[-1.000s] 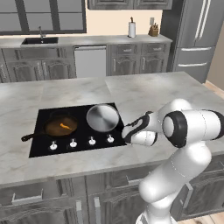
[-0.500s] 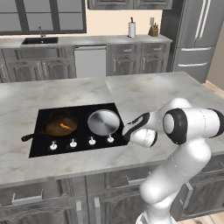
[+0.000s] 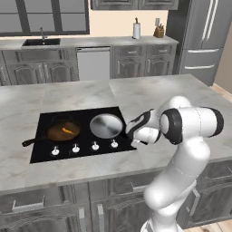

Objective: Place both pans onto different burners. Then place the bell pepper and the shrimp on different pans.

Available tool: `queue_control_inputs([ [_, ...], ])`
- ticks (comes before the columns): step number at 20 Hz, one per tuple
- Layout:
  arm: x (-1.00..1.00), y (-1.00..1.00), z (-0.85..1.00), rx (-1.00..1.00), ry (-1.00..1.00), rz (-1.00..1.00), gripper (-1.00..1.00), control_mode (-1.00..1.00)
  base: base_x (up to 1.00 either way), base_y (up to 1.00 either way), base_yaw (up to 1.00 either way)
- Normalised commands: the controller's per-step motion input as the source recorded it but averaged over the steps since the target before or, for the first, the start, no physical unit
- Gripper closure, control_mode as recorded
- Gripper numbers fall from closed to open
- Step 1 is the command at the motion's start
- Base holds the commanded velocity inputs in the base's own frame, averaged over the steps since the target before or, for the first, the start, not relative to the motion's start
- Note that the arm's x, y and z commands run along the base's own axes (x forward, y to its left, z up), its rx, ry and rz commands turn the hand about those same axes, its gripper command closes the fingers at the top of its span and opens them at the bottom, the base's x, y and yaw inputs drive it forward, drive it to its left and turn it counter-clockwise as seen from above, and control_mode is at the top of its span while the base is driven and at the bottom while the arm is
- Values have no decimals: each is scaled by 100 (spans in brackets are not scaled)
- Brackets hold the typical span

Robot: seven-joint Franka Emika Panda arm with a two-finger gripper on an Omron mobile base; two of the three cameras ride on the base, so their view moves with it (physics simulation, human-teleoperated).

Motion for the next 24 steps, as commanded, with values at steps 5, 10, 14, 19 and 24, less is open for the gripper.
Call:
queue_control_inputs([
  [5,33,0,6,0,13,0,100,-100,0,0,0],
  [10,31,0,0,0,15,0,100,-100,0,0,0],
  [14,31,0,-7,0,16,0,100,-100,0,0,0],
  [19,12,0,-1,0,12,0,-100,-100,0,0,0],
  [24,0,-4,-3,0,5,0,-100,-100,0,0,0],
])
